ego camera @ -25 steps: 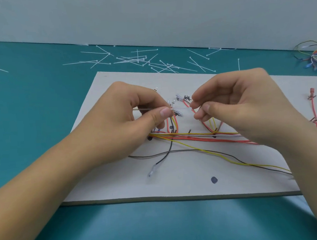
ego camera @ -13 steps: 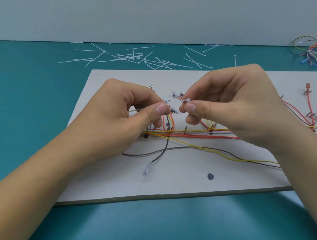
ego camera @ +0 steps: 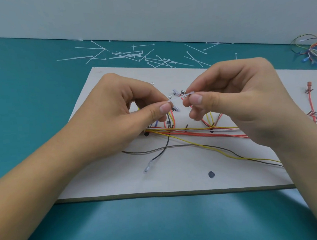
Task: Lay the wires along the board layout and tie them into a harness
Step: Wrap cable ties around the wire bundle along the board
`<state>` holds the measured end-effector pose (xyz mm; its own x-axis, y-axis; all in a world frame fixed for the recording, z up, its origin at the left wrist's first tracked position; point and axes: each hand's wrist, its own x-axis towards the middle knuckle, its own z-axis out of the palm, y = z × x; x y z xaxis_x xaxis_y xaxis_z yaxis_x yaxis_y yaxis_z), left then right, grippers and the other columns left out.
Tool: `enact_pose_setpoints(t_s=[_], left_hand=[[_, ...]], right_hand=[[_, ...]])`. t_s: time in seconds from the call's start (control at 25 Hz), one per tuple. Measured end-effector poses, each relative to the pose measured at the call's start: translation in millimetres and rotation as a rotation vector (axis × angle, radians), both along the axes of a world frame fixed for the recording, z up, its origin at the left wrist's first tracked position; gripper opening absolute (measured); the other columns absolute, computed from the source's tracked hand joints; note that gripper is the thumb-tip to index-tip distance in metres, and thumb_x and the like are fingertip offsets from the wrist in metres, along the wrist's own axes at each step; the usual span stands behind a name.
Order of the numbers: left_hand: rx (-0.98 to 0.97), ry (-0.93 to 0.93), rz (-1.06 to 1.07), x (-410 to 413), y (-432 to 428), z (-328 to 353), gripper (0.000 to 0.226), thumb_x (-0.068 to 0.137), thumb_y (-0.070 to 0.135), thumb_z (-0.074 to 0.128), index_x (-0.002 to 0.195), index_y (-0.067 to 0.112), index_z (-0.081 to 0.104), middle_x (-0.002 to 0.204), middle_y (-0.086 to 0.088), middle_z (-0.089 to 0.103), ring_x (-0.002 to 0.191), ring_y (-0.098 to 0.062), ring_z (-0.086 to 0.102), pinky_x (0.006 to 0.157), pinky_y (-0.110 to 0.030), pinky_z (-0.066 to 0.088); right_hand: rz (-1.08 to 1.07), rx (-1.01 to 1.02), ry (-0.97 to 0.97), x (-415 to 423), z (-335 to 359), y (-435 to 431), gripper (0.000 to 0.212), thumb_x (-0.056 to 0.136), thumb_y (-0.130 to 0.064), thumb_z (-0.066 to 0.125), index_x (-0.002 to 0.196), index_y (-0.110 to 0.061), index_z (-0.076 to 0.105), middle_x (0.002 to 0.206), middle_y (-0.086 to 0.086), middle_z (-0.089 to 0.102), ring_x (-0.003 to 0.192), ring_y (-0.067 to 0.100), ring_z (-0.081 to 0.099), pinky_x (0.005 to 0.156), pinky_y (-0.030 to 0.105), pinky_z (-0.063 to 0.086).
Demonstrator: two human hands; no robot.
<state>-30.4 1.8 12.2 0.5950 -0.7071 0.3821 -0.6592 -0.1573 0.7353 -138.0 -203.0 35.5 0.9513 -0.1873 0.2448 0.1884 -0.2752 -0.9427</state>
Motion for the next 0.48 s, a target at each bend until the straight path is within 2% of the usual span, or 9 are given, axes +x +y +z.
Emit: enact_pose_setpoints(t_s=[0.16, 0.28, 0.36, 0.48], left_hand=[[0.017, -0.004, -0.001, -0.9, -0.5, -0.2, 0.01, 0.092, 0.027, 0.073, 0.085, 0.025, 0.08, 0.075, 0.011, 0.075, 0.065, -0.002, 0.059, 0.06, -0.004, 0.039], [0.056, 0.014, 0.02, -1.8, 0.7, 0.2, 0.008, 0.09, 0.033, 0.071, 0.087, 0.03, 0.078, 0.075, 0.016, 0.072, 0.069, -0.002, 0.062, 0.062, -0.005, 0.04], [0.11, -0.01, 0.064, 0.0, 1.8, -0.8, 0.004, 0.092, 0.034, 0.073, 0.09, 0.033, 0.076, 0.079, 0.02, 0.069, 0.079, -0.005, 0.063, 0.064, -0.006, 0.041], [0.219, -0.042, 0.128, 3.1, 0.4, -5.2, 0.004, 0.09, 0.033, 0.072, 0.092, 0.035, 0.076, 0.088, 0.016, 0.064, 0.089, -0.002, 0.057, 0.068, -0.006, 0.037]], right_hand=[[-0.006, -0.009, 0.014, 1.2, -0.8, 1.1, 0.009, 0.077, 0.004, 0.077, 0.084, 0.0, 0.073, 0.076, 0.025, 0.073, 0.058, 0.024, 0.071, 0.062, 0.034, 0.059], [-0.083, -0.075, 0.032, 1.4, -0.4, -5.9, 0.016, 0.081, 0.015, 0.072, 0.081, -0.001, 0.073, 0.073, 0.019, 0.074, 0.056, 0.022, 0.07, 0.06, 0.031, 0.059], [-0.178, -0.156, 0.032, 2.2, 1.3, -13.0, 0.015, 0.079, 0.011, 0.073, 0.078, -0.004, 0.073, 0.07, 0.017, 0.074, 0.053, 0.021, 0.069, 0.057, 0.028, 0.057], [-0.317, -0.286, 0.03, 3.2, 3.8, -22.6, 0.009, 0.071, 0.0, 0.068, 0.073, -0.008, 0.073, 0.068, 0.013, 0.073, 0.05, 0.017, 0.068, 0.054, 0.025, 0.054]])
